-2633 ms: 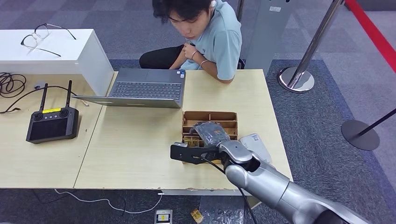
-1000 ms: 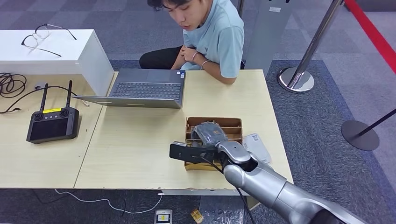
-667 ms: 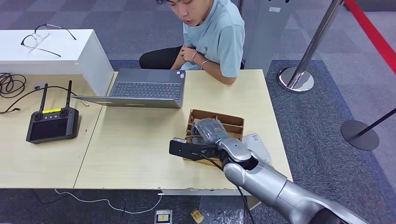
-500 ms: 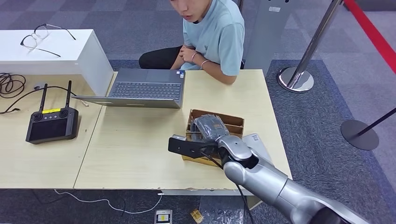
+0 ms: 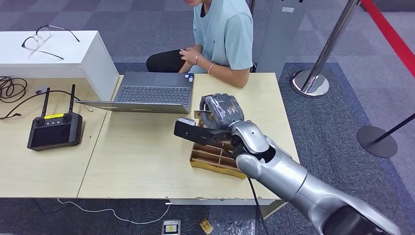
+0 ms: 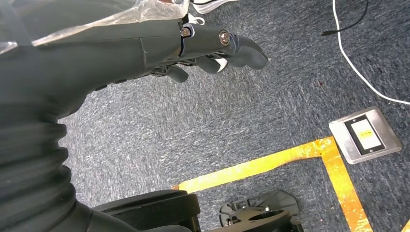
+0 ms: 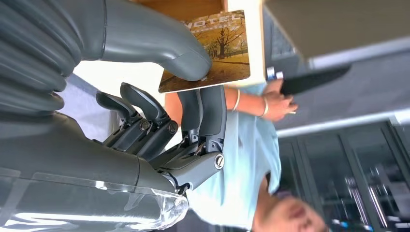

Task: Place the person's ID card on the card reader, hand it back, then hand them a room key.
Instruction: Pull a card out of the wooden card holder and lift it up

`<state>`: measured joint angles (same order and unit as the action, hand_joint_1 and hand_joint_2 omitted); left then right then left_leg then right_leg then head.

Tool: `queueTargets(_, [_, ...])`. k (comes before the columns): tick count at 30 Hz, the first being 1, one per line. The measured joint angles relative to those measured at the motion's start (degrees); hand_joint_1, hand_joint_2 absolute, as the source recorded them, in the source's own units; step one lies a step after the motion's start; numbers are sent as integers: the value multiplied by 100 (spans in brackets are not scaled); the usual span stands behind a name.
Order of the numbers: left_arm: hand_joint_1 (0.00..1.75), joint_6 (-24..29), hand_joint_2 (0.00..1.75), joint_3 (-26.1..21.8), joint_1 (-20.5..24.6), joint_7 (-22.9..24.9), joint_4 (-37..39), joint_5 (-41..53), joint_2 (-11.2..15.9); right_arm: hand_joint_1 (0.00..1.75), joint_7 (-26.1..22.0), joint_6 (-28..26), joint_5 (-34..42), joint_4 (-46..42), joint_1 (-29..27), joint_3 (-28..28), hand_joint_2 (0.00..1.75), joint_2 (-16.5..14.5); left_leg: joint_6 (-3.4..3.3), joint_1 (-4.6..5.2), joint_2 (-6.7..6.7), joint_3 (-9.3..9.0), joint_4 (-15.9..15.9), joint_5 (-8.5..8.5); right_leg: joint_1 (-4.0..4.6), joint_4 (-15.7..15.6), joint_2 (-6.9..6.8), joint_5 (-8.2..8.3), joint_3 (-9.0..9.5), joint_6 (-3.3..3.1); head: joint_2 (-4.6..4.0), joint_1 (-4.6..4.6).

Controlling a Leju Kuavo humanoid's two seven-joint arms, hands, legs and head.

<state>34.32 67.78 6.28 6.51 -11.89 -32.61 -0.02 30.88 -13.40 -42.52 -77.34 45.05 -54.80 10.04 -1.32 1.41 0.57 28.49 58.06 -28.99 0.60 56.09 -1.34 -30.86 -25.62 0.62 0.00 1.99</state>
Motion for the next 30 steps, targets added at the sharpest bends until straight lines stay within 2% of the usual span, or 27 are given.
queueTargets(11, [0, 4, 175, 10, 37, -1, 0, 82, -3, 175, 151, -315, -775, -158, 400, 135, 175, 47, 0, 0, 0, 1, 0, 0, 0, 0, 0, 0, -1, 0, 0, -1])
queueTargets(23, [0, -48, 175, 67, 171, 97, 0, 215, -31, 175, -25, -1605, -2143, 8, 460, 398, 175, 39, 0, 0, 1, 3, 0, 0, 0, 0, 0, 0, -2, 0, 0, 0])
queueTargets(30, [0, -70, 175, 144, 167, 133, 0, 254, -42, 175, -98, -1662, -2288, 278, 292, 545, 175, 39, 0, 0, 1, 3, 0, 0, 0, 0, 0, 0, -1, 0, 0, -1])
